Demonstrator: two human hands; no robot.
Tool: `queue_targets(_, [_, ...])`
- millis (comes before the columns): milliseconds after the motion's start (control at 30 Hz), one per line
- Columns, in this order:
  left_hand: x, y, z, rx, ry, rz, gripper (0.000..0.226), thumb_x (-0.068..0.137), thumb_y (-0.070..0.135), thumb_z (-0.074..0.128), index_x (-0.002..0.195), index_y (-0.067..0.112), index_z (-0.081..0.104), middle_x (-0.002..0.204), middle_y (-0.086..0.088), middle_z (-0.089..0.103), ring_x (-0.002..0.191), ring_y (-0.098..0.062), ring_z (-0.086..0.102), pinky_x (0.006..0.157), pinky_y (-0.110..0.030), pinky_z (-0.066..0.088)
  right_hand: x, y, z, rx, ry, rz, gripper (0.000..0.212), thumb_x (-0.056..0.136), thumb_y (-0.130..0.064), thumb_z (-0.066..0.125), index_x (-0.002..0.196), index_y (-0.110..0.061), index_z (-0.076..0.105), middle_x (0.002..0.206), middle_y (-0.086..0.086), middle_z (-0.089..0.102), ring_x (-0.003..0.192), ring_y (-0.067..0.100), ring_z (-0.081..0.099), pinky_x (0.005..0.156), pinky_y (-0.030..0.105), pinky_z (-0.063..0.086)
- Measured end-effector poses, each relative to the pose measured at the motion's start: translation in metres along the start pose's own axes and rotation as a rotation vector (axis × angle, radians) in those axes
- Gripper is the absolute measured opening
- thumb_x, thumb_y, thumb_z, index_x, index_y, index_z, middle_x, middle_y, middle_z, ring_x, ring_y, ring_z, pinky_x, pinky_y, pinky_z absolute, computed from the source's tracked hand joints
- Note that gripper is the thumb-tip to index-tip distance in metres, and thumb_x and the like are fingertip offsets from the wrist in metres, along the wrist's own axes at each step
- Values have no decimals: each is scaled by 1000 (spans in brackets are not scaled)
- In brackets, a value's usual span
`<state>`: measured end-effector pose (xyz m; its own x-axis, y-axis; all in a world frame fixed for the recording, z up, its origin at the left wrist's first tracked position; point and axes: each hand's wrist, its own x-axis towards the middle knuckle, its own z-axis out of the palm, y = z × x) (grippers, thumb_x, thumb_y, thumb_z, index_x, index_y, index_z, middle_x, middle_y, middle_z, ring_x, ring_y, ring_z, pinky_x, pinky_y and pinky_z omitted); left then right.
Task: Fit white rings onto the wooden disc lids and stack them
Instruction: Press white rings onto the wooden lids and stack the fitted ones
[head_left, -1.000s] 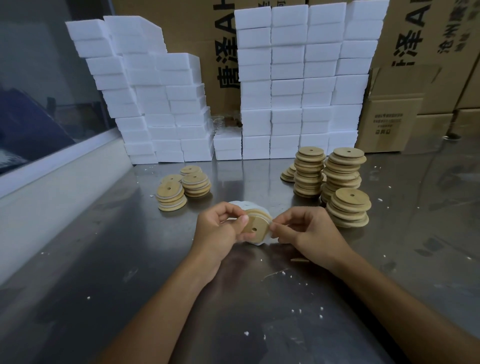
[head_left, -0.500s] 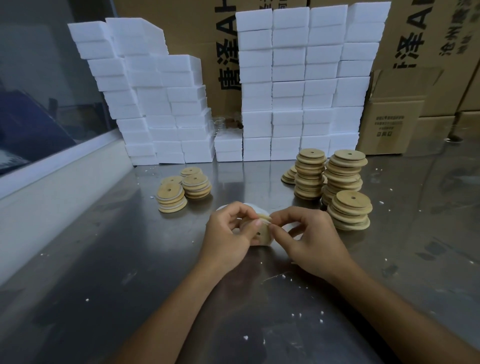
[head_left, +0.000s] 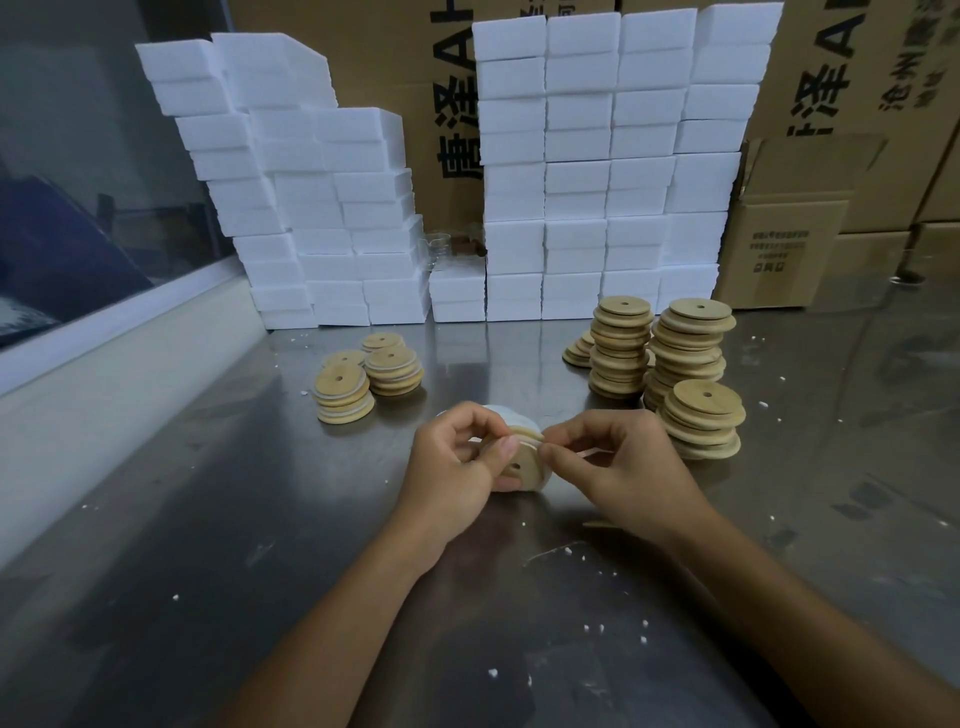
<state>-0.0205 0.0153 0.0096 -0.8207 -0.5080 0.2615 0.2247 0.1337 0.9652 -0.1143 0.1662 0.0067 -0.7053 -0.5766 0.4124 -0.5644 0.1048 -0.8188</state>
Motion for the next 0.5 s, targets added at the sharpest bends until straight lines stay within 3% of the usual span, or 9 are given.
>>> queue_targets(300, [0, 3, -1, -114, 44, -119, 21, 88, -6, 63, 74, 9, 61, 94, -13, 63, 80, -20, 70, 60, -33, 59, 0, 3, 3, 72, -33, 88, 4, 84, -11, 79, 80, -13, 77, 76, 1, 76, 69, 10, 71, 63, 23, 53])
queue_targets(400, [0, 3, 0, -147, 32, -151, 23, 88, -5, 64, 72, 11, 61, 92, -13, 64, 80, -21, 69, 59, -34, 59, 1, 1, -3, 224, -37, 165, 5, 81, -2, 79, 77, -4, 77, 77, 11, 76, 72, 22, 71, 73, 34, 59])
queue_targets(500, [0, 2, 0, -162, 38, -173, 23, 88, -4, 65, 71, 12, 62, 93, -14, 65, 82, -23, 69, 60, -36, 59, 0, 0, -5, 289, -47, 197, 4, 81, -2, 78, 77, -2, 77, 79, 15, 76, 74, 24, 70, 77, 35, 59])
